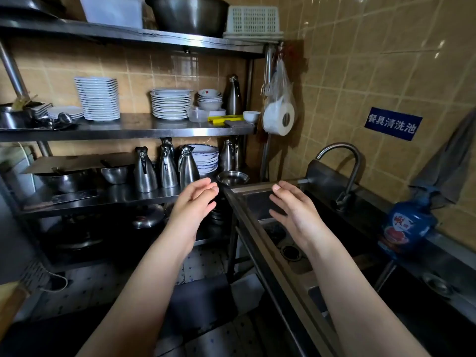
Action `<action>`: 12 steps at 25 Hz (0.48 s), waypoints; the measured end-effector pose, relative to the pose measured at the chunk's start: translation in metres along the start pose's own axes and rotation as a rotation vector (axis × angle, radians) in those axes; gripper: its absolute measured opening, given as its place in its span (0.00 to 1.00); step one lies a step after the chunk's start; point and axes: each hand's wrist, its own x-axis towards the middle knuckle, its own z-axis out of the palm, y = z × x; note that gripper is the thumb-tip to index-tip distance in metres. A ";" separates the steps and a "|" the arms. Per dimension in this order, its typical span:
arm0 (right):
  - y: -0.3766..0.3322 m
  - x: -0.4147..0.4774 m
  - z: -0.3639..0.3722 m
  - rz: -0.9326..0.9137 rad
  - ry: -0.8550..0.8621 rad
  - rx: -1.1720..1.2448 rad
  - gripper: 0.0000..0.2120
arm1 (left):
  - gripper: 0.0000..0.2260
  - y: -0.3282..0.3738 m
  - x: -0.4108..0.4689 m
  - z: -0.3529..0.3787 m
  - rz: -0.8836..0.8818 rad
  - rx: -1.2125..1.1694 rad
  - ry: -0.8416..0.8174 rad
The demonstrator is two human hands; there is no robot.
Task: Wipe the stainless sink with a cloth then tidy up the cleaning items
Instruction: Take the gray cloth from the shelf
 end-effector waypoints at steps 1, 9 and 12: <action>0.002 0.004 0.001 -0.007 0.002 -0.004 0.25 | 0.11 0.000 0.004 0.000 0.011 0.001 0.005; 0.007 0.098 -0.006 0.020 -0.022 -0.031 0.26 | 0.09 -0.020 0.097 0.013 0.005 0.015 0.027; 0.006 0.148 -0.004 0.029 -0.017 -0.023 0.25 | 0.08 -0.023 0.148 0.022 0.009 0.034 0.037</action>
